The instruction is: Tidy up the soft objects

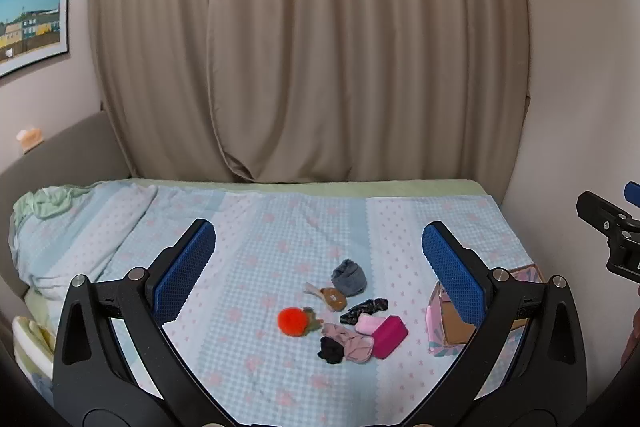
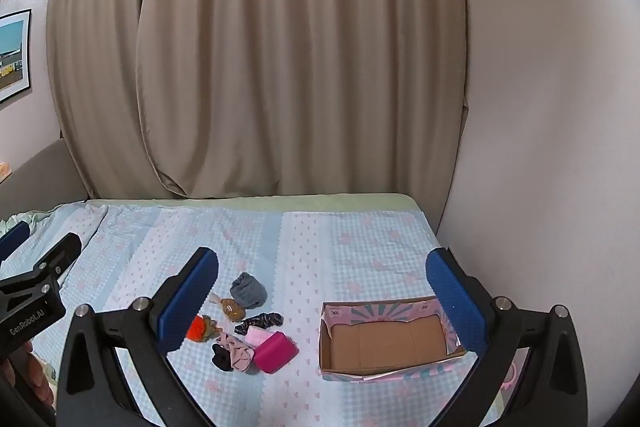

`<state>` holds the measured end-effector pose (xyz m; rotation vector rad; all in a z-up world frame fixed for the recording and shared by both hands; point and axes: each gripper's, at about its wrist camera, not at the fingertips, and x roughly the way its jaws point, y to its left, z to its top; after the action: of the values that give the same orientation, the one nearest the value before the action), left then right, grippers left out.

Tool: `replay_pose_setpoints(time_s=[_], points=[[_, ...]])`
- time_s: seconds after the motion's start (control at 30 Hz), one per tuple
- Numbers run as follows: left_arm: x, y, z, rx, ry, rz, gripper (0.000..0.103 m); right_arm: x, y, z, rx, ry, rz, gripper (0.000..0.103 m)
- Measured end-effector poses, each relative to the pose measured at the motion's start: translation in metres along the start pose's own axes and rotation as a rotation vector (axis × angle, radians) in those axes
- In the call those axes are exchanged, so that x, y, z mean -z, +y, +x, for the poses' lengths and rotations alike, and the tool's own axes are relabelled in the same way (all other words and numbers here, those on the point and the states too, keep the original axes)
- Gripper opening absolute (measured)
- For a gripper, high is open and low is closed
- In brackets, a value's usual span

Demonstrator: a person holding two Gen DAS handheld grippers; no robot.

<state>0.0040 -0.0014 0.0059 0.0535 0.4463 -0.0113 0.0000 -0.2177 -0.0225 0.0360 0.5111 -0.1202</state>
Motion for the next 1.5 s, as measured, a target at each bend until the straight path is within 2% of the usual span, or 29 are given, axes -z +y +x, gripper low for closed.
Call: replay_pose_setpoints(time_s=[1.5], points=[[0.013, 0.006, 0.009, 0.005, -0.005, -0.007, 0.102, 0.000, -0.001, 0.011, -0.014, -0.008, -0.003, 0.103]])
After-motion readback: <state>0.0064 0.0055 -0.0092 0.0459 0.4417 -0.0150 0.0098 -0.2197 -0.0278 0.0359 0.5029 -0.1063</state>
